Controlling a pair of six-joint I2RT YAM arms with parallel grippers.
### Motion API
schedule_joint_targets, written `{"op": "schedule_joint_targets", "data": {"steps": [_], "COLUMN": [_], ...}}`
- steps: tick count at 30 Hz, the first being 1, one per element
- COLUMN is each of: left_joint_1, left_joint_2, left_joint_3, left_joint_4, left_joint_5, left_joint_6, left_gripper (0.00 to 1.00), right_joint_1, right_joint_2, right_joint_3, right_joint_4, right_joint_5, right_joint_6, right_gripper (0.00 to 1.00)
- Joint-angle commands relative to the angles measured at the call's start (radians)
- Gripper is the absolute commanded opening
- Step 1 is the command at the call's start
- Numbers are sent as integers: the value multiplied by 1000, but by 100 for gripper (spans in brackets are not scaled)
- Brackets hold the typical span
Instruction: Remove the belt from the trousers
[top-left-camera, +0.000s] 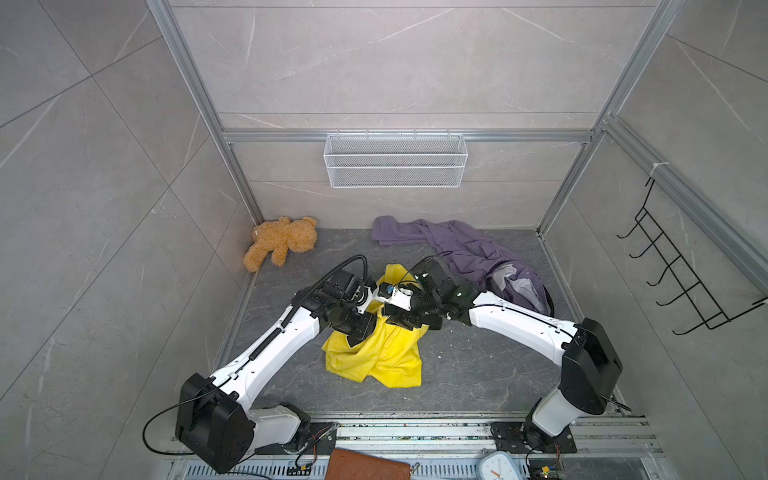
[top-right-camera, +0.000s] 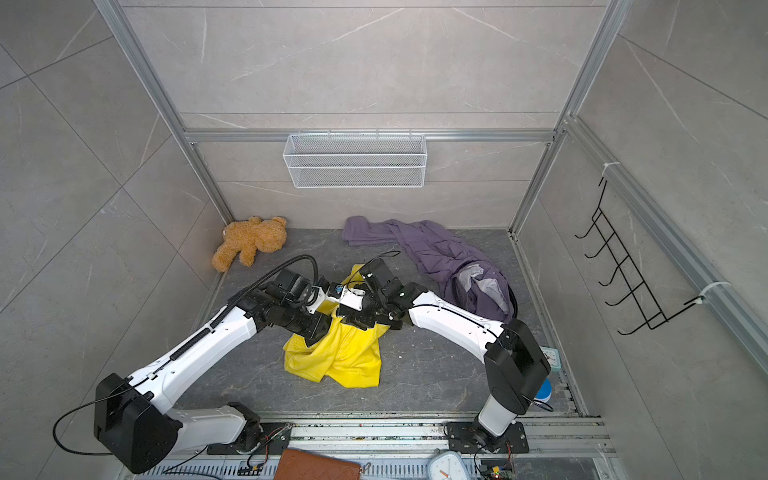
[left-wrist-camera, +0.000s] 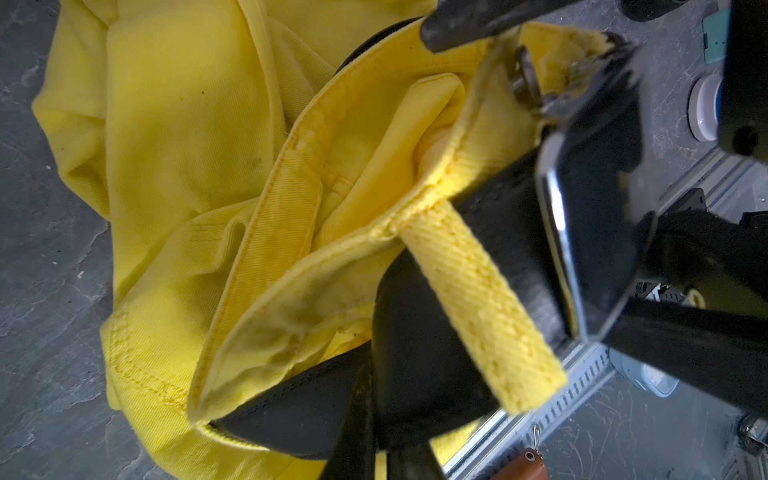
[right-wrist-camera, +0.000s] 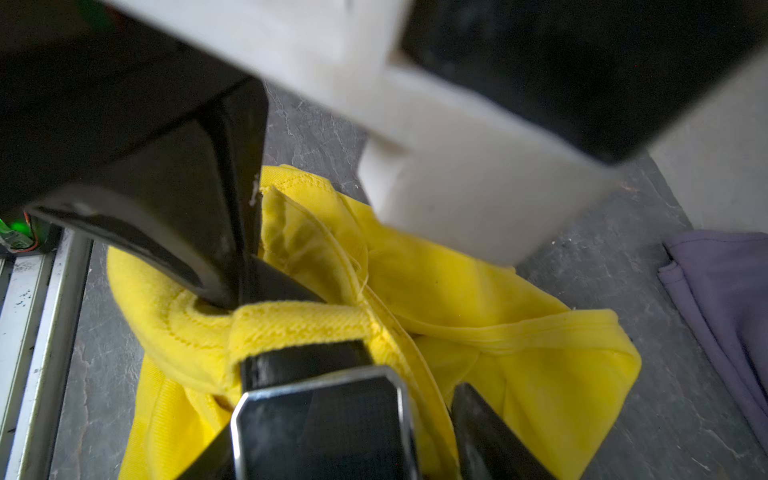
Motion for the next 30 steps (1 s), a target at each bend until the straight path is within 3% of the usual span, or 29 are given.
{"op": "schedule_joint_targets", "data": {"steps": [1, 8, 19, 26, 30], "left_joint_1": [-1, -1, 8, 13, 24], "left_joint_2": [2, -1, 35, 71, 80], "left_joint_3": [18, 7, -13, -55, -62], "left_joint_4": [-46, -46, -52, -49, -47], "left_joint_5": [87, 106, 90, 72, 67], "left_joint_6": [7, 2, 19, 19, 17], "left_gripper": [0, 0, 0, 0, 0], "right_joint_1": [10, 5, -25, -73, -84], "right_joint_2": [9, 38, 11, -29, -31], "right_joint_3": [22, 20, 27, 15, 26], "right_joint_4": [-8, -10, -26, -30, -52], "right_joint_5": [12, -15, -92, -143, -168], "right_joint_6": [-27, -42, -14, 31, 36], "right_gripper": [69, 68, 35, 24, 23]}}
